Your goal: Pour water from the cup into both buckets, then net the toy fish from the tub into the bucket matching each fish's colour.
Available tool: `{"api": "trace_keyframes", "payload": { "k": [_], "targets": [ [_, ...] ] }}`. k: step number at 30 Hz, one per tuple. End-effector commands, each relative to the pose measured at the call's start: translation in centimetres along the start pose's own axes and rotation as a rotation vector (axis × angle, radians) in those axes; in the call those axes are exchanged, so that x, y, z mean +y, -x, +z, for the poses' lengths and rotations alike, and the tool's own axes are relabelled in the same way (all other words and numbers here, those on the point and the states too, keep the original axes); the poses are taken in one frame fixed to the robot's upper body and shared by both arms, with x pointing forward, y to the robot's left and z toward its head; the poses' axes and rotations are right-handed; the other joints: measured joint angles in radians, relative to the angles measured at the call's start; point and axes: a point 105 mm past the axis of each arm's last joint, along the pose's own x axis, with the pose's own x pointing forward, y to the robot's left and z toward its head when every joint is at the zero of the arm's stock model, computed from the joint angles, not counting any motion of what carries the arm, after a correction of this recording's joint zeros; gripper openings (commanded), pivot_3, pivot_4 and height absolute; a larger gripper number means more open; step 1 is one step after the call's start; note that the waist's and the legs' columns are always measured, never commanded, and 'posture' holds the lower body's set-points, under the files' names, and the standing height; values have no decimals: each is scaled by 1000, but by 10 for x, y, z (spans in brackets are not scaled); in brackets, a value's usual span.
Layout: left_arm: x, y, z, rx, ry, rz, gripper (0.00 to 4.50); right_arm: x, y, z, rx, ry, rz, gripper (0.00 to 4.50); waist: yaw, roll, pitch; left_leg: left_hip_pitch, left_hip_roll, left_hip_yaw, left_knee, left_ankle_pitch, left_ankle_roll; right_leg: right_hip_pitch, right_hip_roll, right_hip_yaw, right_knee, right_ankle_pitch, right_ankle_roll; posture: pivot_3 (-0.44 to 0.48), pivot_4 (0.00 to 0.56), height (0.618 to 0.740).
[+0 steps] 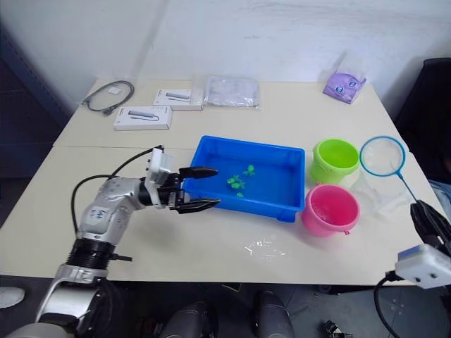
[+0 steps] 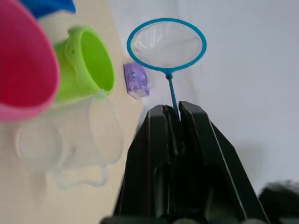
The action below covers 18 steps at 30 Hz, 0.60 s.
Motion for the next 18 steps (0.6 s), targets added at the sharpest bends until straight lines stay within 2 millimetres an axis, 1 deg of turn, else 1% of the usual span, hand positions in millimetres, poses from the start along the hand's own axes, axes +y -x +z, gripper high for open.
{"api": "trace_keyframes", "payload": {
  "k": [1, 2, 4, 7, 9, 10, 12, 13, 16, 18],
  "targets": [
    [9, 27, 12, 60, -72, 28, 4415, 16, -14, 30, -135, -445, 147, 0, 3, 0, 0, 0, 0, 0, 0, 0, 0, 0, 0, 0, 0, 0, 0, 0, 150, 740],
    [12, 33, 11, 81, -80, 45, 4415, 18, -17, 36, -163, -549, 185, 0, 5, 0, 0, 0, 0, -1, 0, 0, 0, 0, 0, -1, 0, 0, 0, 0, 150, 740],
    [18, 43, 11, 100, -107, 90, 4415, 16, -26, 43, -195, -644, 237, 0, 9, 0, 0, 0, 0, -1, 0, 0, 1, 0, -1, -1, 0, 0, 0, 0, 150, 740],
    [25, 53, 15, 82, -120, 161, 4415, 20, -43, 56, -207, -669, 350, 0, 12, 0, 0, -2, -1, -2, 1, -2, 3, 0, -4, -2, -2, 0, 0, 0, 150, 740],
    [29, 58, 19, 58, -131, 204, 4415, 26, -54, 52, -144, -648, 402, 0, 12, 0, 0, -2, -2, -3, 1, -2, 4, 0, -5, -2, -3, 1, 1, 0, 150, 740],
    [33, 61, 23, 20, -127, 248, 4415, 31, -59, 52, -119, -631, 454, 0, 13, 0, 0, -3, -2, -3, 1, -2, 4, 0, -5, -2, -3, 1, 1, 0, 150, 740],
    [37, 66, 33, -31, -136, 311, 4415, 34, -68, 54, -96, -611, 494, 0, 16, 0, 0, -4, -2, -4, 0, -2, 3, -1, -5, -4, -3, 1, 1, 0, 150, 740],
    [35, 67, 34, -34, -136, 319, 4415, 35, -73, 58, -107, -600, 523, 0, 16, 0, 0, -5, -2, -4, 0, -2, 3, -2, -5, -4, -3, 1, 1, 0, 150, 740],
    [26, 70, 29, -5, -131, 313, 4415, 41, -85, 63, -107, -546, 589, 0, 13, 0, 0, -5, -2, -4, 0, -2, 2, -2, -5, -5, -3, 1, 1, 0, 150, 740],
    [23, 71, 25, 26, -140, 311, 4415, 49, -92, 60, -88, -507, 657, 0, 11, -1, 0, -5, -2, -4, 0, -2, 2, -2, -5, -5, -4, 1, 1, 0, 150, 740]
  ]
}}
